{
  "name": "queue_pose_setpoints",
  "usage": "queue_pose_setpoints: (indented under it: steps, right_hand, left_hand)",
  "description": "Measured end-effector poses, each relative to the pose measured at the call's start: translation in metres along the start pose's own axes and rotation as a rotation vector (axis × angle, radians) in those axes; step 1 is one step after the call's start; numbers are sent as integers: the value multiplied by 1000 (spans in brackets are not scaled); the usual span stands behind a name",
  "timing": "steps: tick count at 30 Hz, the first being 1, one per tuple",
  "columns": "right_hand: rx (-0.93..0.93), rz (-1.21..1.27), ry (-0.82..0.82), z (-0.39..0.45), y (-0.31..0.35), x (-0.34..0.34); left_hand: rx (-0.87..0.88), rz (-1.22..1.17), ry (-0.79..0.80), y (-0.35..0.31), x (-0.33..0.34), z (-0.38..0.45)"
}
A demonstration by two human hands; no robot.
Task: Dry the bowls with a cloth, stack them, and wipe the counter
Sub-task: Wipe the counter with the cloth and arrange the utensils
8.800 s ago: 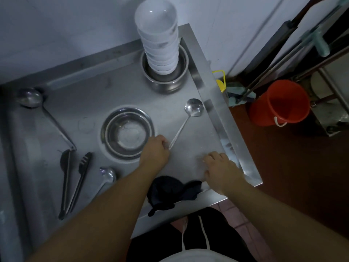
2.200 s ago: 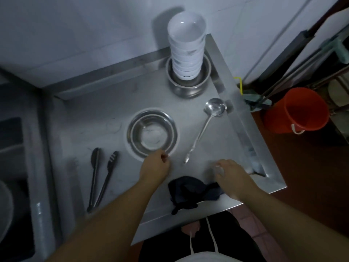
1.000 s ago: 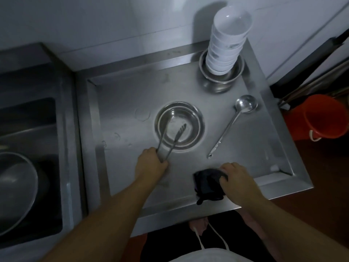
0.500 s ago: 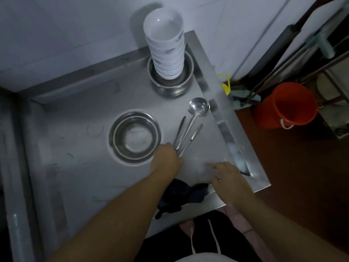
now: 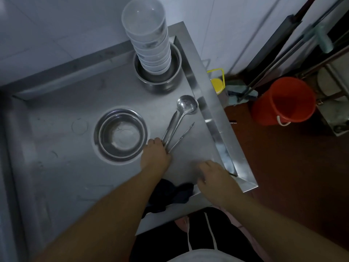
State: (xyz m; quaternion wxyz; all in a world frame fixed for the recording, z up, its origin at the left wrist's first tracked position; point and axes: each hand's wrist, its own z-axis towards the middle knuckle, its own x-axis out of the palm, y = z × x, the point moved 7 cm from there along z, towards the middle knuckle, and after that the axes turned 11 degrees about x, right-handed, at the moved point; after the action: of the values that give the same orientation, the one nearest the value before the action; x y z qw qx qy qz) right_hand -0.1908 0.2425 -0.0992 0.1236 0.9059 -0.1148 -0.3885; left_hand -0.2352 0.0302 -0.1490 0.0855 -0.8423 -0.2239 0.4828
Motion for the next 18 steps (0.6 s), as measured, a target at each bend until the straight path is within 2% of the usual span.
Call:
queue_pose_setpoints:
  steps: [4, 7, 11, 14, 18]
  right_hand:
    - [-97, -42, 37, -4, 17, 16]
    - [-208, -41, 51, -10, 40, 33]
    - [-365, -126, 104, -20, 69, 80]
    - [-378, -191, 170, -21, 79, 120]
    - [-377, -267, 98, -23, 91, 154]
  left_hand:
    - [-22, -59, -16, 5, -4, -10]
    - [-45, -109, -85, 22, -16, -25]
    - [-133, -169, -185, 92, -33, -63]
    - [-199, -152, -222, 154, -40, -94]
    - [-212, -111, -222, 213, -45, -124]
